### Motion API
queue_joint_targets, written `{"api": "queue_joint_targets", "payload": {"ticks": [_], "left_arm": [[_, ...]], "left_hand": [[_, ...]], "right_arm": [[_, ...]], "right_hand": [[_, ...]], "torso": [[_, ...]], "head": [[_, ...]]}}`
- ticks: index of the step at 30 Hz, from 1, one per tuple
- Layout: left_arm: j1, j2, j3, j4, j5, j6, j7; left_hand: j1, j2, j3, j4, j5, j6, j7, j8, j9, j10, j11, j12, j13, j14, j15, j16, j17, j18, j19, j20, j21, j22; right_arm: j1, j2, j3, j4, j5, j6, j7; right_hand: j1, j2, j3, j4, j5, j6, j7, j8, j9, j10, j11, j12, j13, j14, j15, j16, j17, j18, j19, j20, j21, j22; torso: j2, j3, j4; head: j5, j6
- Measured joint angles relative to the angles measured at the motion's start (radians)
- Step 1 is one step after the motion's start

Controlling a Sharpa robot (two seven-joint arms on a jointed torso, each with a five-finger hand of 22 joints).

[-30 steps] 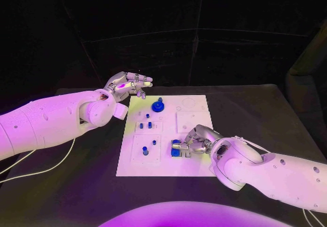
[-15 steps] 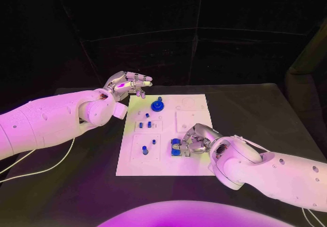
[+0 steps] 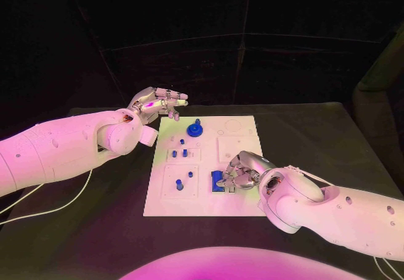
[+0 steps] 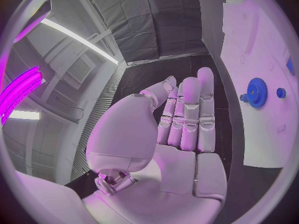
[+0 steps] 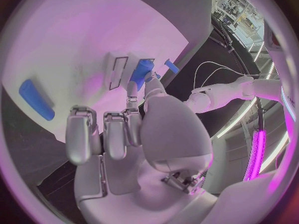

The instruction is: Assemble the parts on the task board

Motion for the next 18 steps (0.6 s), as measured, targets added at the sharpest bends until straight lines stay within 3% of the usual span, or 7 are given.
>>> {"api": "queue_joint_targets", "payload": {"ticks": [4, 9, 14, 18], "left_arm": [[0.000, 0.000, 0.000, 0.000, 0.000, 0.000, 0.000], [0.000, -0.001, 0.000, -0.001, 0.000, 0.000, 0.000], [0.000, -0.002, 0.000, -0.001, 0.000, 0.000, 0.000], [0.000, -0.003, 0.000, 0.000, 0.000, 0.000, 0.000]], "left_hand": [[0.000, 0.000, 0.000, 0.000, 0.000, 0.000, 0.000, 0.000, 0.000, 0.000, 0.000, 0.000, 0.000, 0.000, 0.000, 0.000, 0.000, 0.000, 0.000, 0.000, 0.000, 0.000], [0.000, 0.000, 0.000, 0.000, 0.000, 0.000, 0.000, 0.000, 0.000, 0.000, 0.000, 0.000, 0.000, 0.000, 0.000, 0.000, 0.000, 0.000, 0.000, 0.000, 0.000, 0.000], [0.000, 0.000, 0.000, 0.000, 0.000, 0.000, 0.000, 0.000, 0.000, 0.000, 0.000, 0.000, 0.000, 0.000, 0.000, 0.000, 0.000, 0.000, 0.000, 0.000, 0.000, 0.000], [0.000, 0.000, 0.000, 0.000, 0.000, 0.000, 0.000, 0.000, 0.000, 0.000, 0.000, 0.000, 0.000, 0.000, 0.000, 0.000, 0.000, 0.000, 0.000, 0.000, 0.000, 0.000]], "right_arm": [[0.000, -0.001, 0.000, 0.000, -0.008, -0.004, 0.000], [0.000, -0.032, 0.000, 0.014, 0.002, -0.022, 0.020], [0.002, -0.113, 0.000, 0.056, 0.037, -0.043, 0.067], [0.014, -0.195, 0.001, 0.082, 0.063, -0.045, 0.090]], "right_hand": [[-0.018, 0.003, -0.008, 0.008, 0.001, -0.001, 0.001, 0.000, 0.002, 0.000, 0.000, 0.000, 0.000, 0.000, 0.000, 0.000, 0.000, 0.000, 0.000, 0.000, 0.000, 0.000], [-0.040, 0.005, -0.018, 0.018, 0.018, -0.046, 0.019, -0.023, -0.003, 0.000, 0.000, 0.000, 0.000, 0.000, 0.000, 0.000, 0.000, 0.000, 0.000, 0.000, 0.000, 0.000], [-0.049, 0.014, -0.019, 0.019, 0.065, -0.075, 0.033, -0.047, -0.012, -0.001, 0.012, -0.004, 0.000, 0.002, 0.005, 0.000, 0.000, 0.000, 0.002, 0.002, 0.000, 0.000], [-0.051, 0.016, -0.019, 0.019, 0.088, -0.083, 0.041, -0.065, -0.017, 0.002, 0.016, -0.004, 0.000, 0.004, 0.011, 0.000, 0.000, 0.000, 0.000, 0.007, 0.000, 0.000]], "torso": [[0.000, 0.0000, 0.0000], [0.000, 0.0000, -0.0004], [0.000, 0.0001, -0.0016], [-0.001, -0.0012, -0.0022]], "head": [[0.000, 0.000], [0.001, -0.001], [0.001, 0.001], [-0.007, 0.004]]}}
